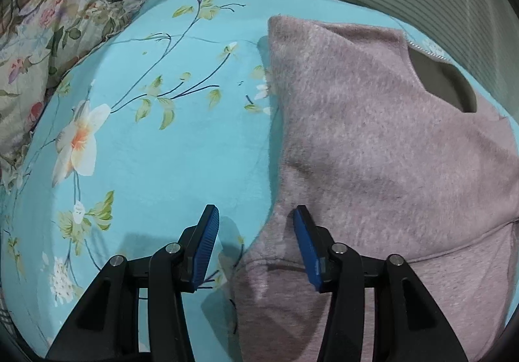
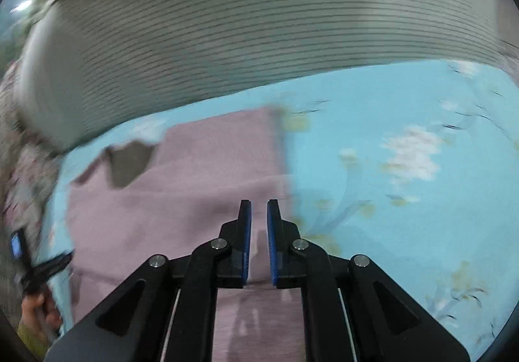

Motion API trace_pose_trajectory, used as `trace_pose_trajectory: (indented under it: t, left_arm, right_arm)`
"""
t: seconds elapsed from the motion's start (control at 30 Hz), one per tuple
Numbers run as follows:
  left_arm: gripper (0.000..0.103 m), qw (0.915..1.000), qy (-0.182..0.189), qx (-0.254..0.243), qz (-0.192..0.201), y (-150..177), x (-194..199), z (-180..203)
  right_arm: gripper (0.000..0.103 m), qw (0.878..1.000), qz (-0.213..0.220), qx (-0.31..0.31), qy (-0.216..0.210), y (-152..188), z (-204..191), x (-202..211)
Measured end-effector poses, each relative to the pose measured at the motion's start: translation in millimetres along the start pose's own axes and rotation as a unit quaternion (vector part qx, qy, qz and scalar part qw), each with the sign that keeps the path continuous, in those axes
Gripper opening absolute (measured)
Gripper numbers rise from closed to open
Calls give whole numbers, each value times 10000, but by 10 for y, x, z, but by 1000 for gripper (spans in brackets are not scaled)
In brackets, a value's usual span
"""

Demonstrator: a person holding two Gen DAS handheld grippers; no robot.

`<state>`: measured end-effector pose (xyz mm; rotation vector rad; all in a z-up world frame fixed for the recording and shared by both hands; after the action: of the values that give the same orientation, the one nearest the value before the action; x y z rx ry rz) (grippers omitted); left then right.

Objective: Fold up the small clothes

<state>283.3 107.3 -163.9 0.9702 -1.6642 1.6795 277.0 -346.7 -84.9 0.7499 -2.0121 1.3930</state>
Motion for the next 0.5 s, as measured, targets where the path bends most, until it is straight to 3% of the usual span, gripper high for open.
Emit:
trace_pose_trajectory:
  t: [0.13, 0.23, 0.27, 0.37, 0.43, 0.5]
  left_arm:
    - [52, 9999, -65, 68, -57, 28, -37, -62]
    - [55, 9999, -89, 99, -69, 36, -70, -103]
    - [55, 9999, -86, 102, -80, 37, -64, -110]
    - [55, 9999, -68, 65, -67, 54, 41, -140]
    - [55, 9999, 80, 75, -68, 122, 155, -169]
    - [53, 9995, 267, 128, -84, 220, 279, -186]
  right_arm:
    - [10, 9965, -505, -88, 666, 246, 286, -319]
    - [11, 9975, -341, -486, 396, 239, 364, -152]
    - [17, 9980, -293, -401, 396, 242, 354, -53]
    - [53, 9992, -294, -254, -130, 349, 190, 266]
    - [55, 9980, -423, -120, -456, 528, 32, 416]
    - [55, 9914, -824, 174, -1001, 813, -287, 528]
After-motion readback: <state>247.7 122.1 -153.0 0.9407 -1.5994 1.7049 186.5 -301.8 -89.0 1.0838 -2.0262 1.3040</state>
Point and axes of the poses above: each gripper's, at about its wrist camera, not at the fingertips, and x roughly against the way its jaws point, z to its right, y to its underside, the point moved 7 cm from there along -x, roughly the way its jaws point, and after that the axes turned 10 degrees about z, right-handed, at the moved point
